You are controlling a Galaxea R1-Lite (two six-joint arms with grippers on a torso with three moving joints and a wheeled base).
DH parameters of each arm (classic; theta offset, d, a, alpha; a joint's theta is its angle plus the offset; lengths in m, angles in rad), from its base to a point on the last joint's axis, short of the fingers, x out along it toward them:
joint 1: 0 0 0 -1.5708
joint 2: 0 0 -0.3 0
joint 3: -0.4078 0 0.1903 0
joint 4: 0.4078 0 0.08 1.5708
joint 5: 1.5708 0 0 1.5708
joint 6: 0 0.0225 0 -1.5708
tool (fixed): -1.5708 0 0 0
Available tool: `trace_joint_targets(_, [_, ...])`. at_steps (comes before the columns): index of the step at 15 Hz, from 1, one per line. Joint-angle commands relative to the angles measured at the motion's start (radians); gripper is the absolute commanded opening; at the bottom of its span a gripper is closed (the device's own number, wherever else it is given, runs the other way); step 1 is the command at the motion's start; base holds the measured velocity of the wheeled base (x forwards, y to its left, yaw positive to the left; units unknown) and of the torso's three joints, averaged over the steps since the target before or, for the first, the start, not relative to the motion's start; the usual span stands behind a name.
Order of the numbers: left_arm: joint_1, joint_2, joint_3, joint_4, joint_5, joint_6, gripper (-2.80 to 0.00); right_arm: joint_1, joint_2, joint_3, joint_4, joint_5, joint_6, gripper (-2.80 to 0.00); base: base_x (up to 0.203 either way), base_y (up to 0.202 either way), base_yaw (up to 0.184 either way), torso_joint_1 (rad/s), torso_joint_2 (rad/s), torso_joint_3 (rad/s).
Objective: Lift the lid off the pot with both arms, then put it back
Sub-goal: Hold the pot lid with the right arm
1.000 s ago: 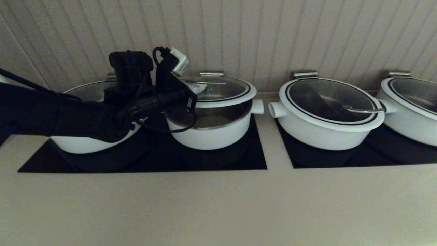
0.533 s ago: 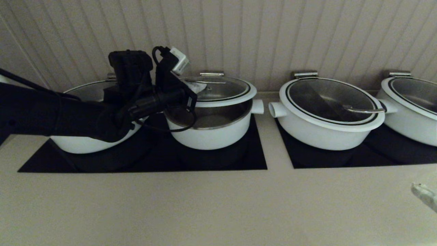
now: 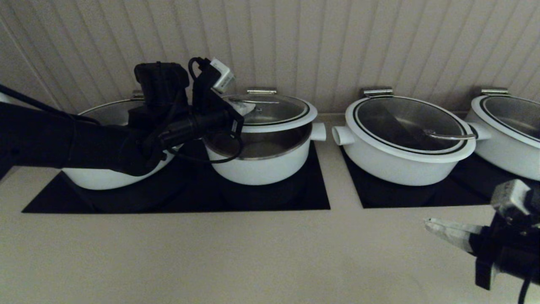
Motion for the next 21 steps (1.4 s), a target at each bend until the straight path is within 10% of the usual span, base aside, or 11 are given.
trace_joint_targets(1, [0.0, 0.0, 0.0, -0.004, -0.002, 0.002, -2.8, 0.044, 0.143, -0.08, -0.01, 0.005, -0.006, -2.8, 0.0, 0.0, 0.0, 0.0, 0.0, 0.0])
trace_joint_targets(21, [0.001, 0.011, -0.003, -0.007, -0.002, -0.001, -2.8, 0.243, 0.545, -0.467, -0.337, -0.002, -0.034, -2.8, 0.0, 0.0, 0.0, 0.0, 0.0, 0.0])
